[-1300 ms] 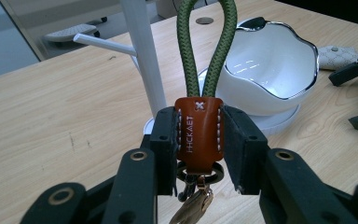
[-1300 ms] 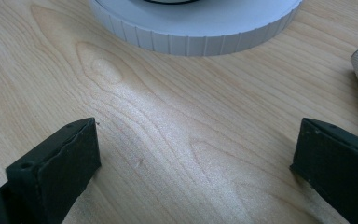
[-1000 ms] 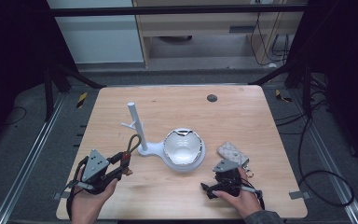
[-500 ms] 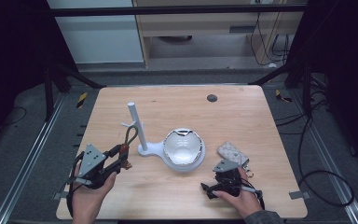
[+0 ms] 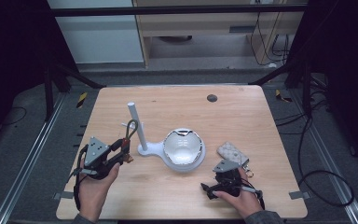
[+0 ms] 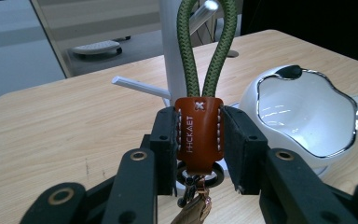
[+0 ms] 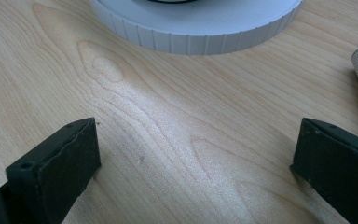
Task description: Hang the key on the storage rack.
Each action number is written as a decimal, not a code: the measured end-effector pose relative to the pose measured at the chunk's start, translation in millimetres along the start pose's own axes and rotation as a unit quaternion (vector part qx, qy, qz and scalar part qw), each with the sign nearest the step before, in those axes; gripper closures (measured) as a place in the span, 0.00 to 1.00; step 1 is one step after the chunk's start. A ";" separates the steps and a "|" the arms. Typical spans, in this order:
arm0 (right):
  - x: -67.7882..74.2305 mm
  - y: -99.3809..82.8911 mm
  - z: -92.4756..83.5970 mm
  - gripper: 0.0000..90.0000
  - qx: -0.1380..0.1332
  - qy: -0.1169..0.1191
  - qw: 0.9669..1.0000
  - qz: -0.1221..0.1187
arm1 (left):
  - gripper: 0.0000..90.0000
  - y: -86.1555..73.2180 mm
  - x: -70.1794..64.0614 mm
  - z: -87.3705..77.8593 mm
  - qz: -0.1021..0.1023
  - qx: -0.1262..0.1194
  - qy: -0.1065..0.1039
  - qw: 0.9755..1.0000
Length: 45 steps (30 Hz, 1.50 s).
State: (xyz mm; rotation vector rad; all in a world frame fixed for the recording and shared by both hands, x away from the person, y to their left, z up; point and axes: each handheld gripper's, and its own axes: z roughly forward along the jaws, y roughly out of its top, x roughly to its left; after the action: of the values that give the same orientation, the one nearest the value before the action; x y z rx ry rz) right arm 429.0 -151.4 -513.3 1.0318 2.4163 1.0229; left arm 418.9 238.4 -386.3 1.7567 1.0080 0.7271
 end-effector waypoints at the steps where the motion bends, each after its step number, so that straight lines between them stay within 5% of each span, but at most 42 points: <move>1: 0.1 0.0 0.0 0.01 0.000 0.000 1.000 0.000 | 0.73 -0.3 0.7 1.1 -0.002 -0.001 0.000 1.000; 45: 0.2 -0.6 -0.5 0.01 0.000 0.000 1.000 0.000 | 0.73 -8.2 4.1 18.8 -0.013 0.023 0.005 1.000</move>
State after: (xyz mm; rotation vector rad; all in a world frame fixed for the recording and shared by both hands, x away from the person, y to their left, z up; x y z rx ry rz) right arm 428.4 -151.8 -513.4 1.0308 2.4171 1.0235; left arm 433.7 235.5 -400.8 1.7781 1.0598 0.7014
